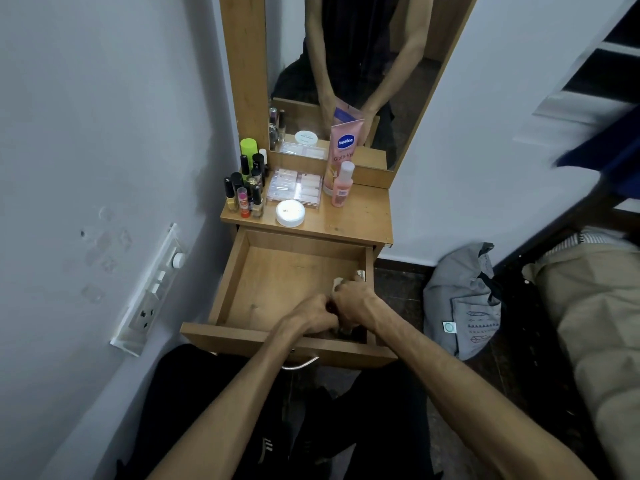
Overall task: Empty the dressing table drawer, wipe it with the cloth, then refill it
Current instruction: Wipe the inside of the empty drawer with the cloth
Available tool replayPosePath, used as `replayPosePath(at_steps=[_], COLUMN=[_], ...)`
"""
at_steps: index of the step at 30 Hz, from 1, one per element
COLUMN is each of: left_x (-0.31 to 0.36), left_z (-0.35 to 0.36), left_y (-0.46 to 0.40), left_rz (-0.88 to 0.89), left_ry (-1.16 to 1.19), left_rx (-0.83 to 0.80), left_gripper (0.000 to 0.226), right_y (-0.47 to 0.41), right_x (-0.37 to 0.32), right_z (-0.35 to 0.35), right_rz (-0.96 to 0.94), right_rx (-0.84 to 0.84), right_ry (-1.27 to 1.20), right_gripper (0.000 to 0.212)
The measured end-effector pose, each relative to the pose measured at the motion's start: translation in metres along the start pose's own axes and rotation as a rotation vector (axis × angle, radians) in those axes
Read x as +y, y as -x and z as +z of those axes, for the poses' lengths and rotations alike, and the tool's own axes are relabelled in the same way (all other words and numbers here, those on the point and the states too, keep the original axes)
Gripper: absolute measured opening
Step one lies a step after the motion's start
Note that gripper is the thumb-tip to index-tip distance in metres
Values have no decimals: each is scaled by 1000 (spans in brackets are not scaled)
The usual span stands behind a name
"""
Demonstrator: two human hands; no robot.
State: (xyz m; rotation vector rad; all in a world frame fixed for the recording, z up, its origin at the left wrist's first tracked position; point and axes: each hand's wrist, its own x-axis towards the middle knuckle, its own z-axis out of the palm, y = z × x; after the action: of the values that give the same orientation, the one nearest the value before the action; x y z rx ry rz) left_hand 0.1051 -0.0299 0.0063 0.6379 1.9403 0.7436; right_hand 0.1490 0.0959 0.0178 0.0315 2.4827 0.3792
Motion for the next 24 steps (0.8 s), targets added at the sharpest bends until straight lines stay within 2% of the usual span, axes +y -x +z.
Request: replayPosePath(at_steps=[7,11,15,18,21,22,24], left_x=[-3,0,-1,-4,-4,-3,3], left_z=[-3,-9,-15,-23,-28,-28,-26], left_y=[15,28,35,30,17,12,0], left_rz=[-19,-19,36,110,176,193,238], left_ry=[57,120,223,235,314,322,278], left_rx=[-38,-57,-103,2,208,277,366], left_gripper=[31,36,50,41,26,26,32], right_y=[5,14,24,32,26,20,9], right_x=[-17,-19,-13,-4,3,4,7], right_z=[-1,-15,-32,-43,-49,-49,-47], right_rz=[36,22,28,8,-26,-42,-45], right_rx=[-100,-154,-157,75,413,488,527], right_ry=[84,23,-115,-221,-99,-47,68], right_gripper=[33,31,39,27,20,18,19])
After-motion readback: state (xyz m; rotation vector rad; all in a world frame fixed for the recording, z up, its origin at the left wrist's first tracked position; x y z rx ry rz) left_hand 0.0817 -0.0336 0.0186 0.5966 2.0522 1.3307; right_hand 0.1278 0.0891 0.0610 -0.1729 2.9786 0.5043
